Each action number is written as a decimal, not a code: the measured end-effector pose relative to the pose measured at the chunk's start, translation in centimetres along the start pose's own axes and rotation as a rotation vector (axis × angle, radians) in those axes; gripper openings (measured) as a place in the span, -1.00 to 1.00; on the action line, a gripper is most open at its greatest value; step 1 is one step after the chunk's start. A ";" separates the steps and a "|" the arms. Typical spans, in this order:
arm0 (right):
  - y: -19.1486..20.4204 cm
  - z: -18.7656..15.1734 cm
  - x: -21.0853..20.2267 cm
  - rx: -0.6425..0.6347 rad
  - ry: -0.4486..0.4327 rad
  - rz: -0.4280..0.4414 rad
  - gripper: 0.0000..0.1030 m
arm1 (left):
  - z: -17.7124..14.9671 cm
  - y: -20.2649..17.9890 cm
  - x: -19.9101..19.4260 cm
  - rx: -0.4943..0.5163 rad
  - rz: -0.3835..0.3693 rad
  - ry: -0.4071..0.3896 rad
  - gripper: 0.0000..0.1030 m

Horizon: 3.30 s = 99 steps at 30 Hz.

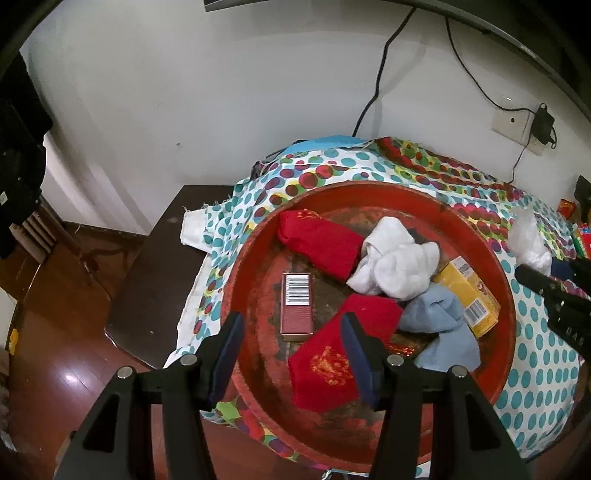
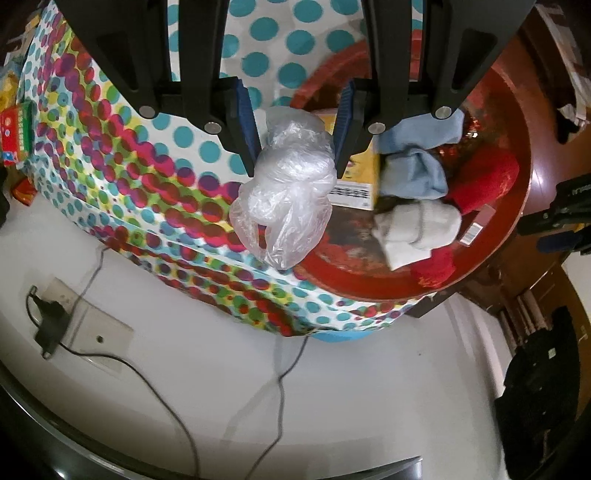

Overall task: Organize objects
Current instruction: 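Carry the clear plastic bag toward the tray with the right gripper, then lower the plastic bag onto the tray and open the right gripper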

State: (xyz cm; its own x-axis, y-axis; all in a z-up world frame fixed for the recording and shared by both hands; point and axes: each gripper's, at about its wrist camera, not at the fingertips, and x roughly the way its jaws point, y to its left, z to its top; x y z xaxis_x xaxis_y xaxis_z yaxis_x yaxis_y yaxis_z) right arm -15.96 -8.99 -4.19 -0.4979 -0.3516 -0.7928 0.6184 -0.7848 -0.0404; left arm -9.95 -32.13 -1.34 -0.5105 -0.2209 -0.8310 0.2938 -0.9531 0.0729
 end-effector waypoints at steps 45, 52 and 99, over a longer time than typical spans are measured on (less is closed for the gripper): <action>13.6 -2.1 3.4 -0.111 0.090 0.125 -0.18 | -0.4 3.0 0.2 -0.097 -0.015 0.019 0.08; 13.7 -2.1 2.3 -0.123 0.055 0.107 0.41 | -0.5 2.6 0.5 -0.091 -0.009 0.030 0.08; 6.6 -6.2 -3.3 0.129 0.168 -0.047 0.99 | -5.0 -5.0 -1.9 -0.013 -0.030 0.076 0.08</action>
State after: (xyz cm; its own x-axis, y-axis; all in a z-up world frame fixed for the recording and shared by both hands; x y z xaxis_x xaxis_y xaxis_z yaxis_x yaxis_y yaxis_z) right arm -6.49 -9.82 -5.61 -0.4094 -0.2314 -0.8825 0.5085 -0.8610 -0.0102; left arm -6.42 -25.87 -2.94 -0.4566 -0.1757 -0.8722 0.2900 -0.9562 0.0408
